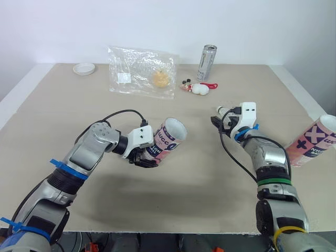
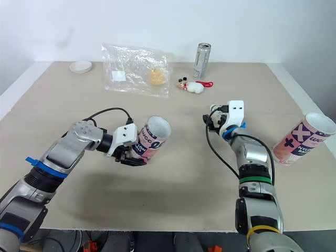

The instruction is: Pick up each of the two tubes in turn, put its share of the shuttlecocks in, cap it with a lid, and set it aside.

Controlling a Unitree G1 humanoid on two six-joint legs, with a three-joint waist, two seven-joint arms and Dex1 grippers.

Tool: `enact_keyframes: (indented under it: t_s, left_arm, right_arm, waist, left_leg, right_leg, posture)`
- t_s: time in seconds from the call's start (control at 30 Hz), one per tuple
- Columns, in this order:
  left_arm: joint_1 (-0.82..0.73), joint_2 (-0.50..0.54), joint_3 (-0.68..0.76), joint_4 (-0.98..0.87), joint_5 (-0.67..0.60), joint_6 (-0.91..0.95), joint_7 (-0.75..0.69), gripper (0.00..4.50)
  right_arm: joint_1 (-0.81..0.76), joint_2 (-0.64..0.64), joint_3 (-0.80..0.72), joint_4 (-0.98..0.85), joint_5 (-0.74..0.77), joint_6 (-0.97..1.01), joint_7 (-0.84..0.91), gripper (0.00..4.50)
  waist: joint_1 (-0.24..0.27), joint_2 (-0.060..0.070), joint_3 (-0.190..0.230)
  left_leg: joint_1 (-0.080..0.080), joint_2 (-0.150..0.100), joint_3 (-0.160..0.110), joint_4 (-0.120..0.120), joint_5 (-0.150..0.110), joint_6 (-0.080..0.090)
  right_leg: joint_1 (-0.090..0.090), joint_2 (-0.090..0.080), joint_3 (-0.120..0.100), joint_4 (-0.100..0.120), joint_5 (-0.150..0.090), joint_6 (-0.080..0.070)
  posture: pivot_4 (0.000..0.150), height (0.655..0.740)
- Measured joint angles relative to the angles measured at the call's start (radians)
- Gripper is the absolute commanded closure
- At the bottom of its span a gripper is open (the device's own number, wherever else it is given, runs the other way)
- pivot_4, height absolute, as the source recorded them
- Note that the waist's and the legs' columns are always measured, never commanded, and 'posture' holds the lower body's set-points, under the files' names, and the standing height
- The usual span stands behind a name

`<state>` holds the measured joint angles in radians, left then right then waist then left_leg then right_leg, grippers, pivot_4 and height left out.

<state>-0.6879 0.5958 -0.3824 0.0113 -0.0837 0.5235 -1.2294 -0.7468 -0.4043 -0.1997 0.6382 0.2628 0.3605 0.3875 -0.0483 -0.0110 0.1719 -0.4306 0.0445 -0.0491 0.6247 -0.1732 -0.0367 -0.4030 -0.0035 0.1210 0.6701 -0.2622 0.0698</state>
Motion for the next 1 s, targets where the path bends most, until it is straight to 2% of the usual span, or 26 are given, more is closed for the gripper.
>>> enact_keyframes:
  t_s: [0.1, 0.13, 0.17, 0.2, 0.23, 0.5, 0.6, 0.73, 0.9, 1.0]
  left_arm:
    - [0.003, 0.001, 0.001, -0.004, -0.003, 0.003, 0.003, 1.41]
    - [0.004, 0.001, 0.001, -0.004, -0.003, 0.003, 0.004, 1.41]
    - [0.004, 0.001, 0.001, -0.005, -0.003, 0.003, 0.005, 1.41]
    - [0.005, 0.001, 0.001, -0.006, -0.003, 0.003, 0.005, 1.41]
    - [0.005, 0.002, 0.002, -0.006, -0.003, 0.003, 0.005, 1.41]
    - [0.008, 0.002, 0.003, -0.010, -0.003, 0.003, 0.008, 1.41]
    - [0.008, 0.000, 0.003, -0.010, -0.004, 0.002, 0.008, 1.41]
    - [0.006, -0.001, 0.003, -0.007, -0.005, 0.001, 0.004, 1.41]
    - [-0.001, -0.002, 0.003, 0.008, -0.007, -0.002, -0.004, 1.41]
    - [-0.005, 0.001, 0.002, 0.017, -0.005, -0.002, -0.006, 1.41]
  right_arm:
    - [-0.032, 0.001, 0.000, 0.066, -0.012, -0.037, -0.001, 2.67]
    - [-0.046, 0.001, 0.000, 0.091, -0.014, -0.048, -0.002, 2.98]
    - [-0.063, 0.002, -0.001, 0.124, -0.017, -0.067, -0.006, 3.70]
    - [-0.066, 0.002, -0.001, 0.132, -0.019, -0.073, -0.007, 3.87]
    - [-0.071, 0.002, 0.000, 0.143, -0.023, -0.083, -0.008, 4.33]
    - [-0.078, 0.001, 0.001, 0.177, -0.036, -0.134, 0.001, 4.42]
    - [-0.047, -0.034, 0.071, 0.119, -0.092, -0.208, 0.067, 4.42]
    - [0.001, -0.119, 0.137, -0.054, -0.141, -0.301, 0.197, 4.42]
    - [0.003, -0.383, 0.249, -0.352, -0.175, -0.530, 0.566, 4.42]
    - [-0.020, -0.424, 0.288, -0.469, -0.129, -0.586, 0.737, 4.42]
  waist:
    - [-0.001, 0.000, 0.000]
    - [-0.001, 0.000, 0.000]
    - [-0.001, 0.000, 0.000]
    - [-0.001, 0.000, 0.000]
    - [-0.001, 0.000, 0.000]
    - [-0.001, 0.000, 0.000]
    - [0.000, 0.000, 0.000]
    - [0.000, 0.001, 0.001]
    - [0.001, 0.003, 0.002]
    - [-0.001, 0.003, 0.002]
  left_leg:
    - [0.000, 0.000, 0.000, 0.000, 0.000, 0.000]
    - [0.000, 0.000, 0.000, 0.000, 0.000, 0.000]
    - [0.000, 0.000, 0.000, 0.000, 0.000, 0.000]
    - [0.000, 0.000, 0.000, 0.000, 0.000, 0.000]
    - [0.000, 0.000, 0.000, 0.000, 0.000, 0.000]
    - [0.000, 0.000, 0.000, -0.001, 0.000, 0.000]
    - [0.000, 0.000, 0.000, -0.001, 0.000, 0.000]
    - [0.000, -0.001, 0.000, -0.001, 0.000, 0.000]
    - [0.001, 0.000, 0.000, -0.002, 0.000, 0.000]
    - [0.003, 0.000, 0.001, -0.002, 0.000, 0.000]
  right_leg:
    - [0.000, 0.000, 0.000, 0.000, 0.000, 0.000]
    - [0.000, 0.000, 0.000, 0.000, 0.000, 0.000]
    - [0.000, 0.000, 0.000, 0.000, 0.000, 0.000]
    - [0.000, 0.000, 0.000, 0.000, 0.000, 0.000]
    - [0.000, 0.000, 0.000, 0.000, 0.000, 0.000]
    - [0.000, 0.000, 0.000, 0.000, 0.000, 0.000]
    - [0.000, 0.000, 0.000, 0.000, -0.001, 0.001]
    - [0.000, -0.001, 0.001, -0.001, -0.001, 0.001]
    - [0.001, 0.000, 0.000, -0.002, -0.001, 0.001]
    - [0.002, 0.000, 0.000, -0.002, 0.000, 0.001]
  posture:
    - [0.150, 0.7400]
    - [0.150, 0.7400]
    - [0.150, 0.7400]
    - [0.150, 0.7400]
    - [0.150, 0.7400]
    - [0.150, 0.7400]
    - [0.150, 0.7400]
    - [0.150, 0.7400]
    - [0.150, 0.7400]
    - [0.150, 0.7400]
